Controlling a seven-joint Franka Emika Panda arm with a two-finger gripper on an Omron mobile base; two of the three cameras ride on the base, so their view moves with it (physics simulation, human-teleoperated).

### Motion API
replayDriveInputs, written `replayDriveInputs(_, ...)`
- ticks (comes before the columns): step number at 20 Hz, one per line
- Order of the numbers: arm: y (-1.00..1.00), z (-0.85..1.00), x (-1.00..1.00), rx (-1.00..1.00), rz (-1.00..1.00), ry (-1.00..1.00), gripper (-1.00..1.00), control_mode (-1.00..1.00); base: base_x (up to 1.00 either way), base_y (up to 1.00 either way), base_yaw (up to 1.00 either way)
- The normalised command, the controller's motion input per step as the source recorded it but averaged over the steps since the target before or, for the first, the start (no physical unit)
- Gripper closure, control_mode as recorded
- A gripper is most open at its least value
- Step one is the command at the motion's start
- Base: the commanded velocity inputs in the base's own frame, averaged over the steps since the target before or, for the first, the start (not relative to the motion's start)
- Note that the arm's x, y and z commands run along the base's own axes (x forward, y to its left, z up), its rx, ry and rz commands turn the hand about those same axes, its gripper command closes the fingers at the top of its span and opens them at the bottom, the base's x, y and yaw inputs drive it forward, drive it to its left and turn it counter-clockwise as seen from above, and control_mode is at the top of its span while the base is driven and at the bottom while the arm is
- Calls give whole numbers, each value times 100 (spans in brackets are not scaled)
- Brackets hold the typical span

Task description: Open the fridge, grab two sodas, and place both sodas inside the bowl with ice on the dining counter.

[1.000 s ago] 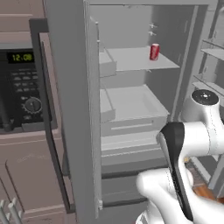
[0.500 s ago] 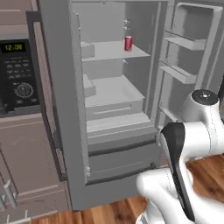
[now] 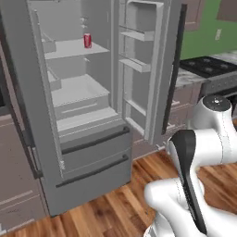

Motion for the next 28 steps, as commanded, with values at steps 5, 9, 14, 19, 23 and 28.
replayDriveInputs(5, 0, 0, 0, 0, 0, 0, 100, 100, -68, 0, -47)
replayDriveInputs(9, 0, 0, 0, 0, 0, 0, 100, 100, -63, -1, -48)
replayDriveInputs(14, 0, 0, 0, 0, 0, 0, 100, 100, -62, -4, -49)
replayDriveInputs(19, 0, 0, 0, 0, 0, 0, 100, 100, -60, -10, -49)
replayDriveInputs(23, 0, 0, 0, 0, 0, 0, 100, 100, -55, -19, -48)
replayDriveInputs(28, 0, 0, 0, 0, 0, 0, 100, 100, -45, -34, -45)
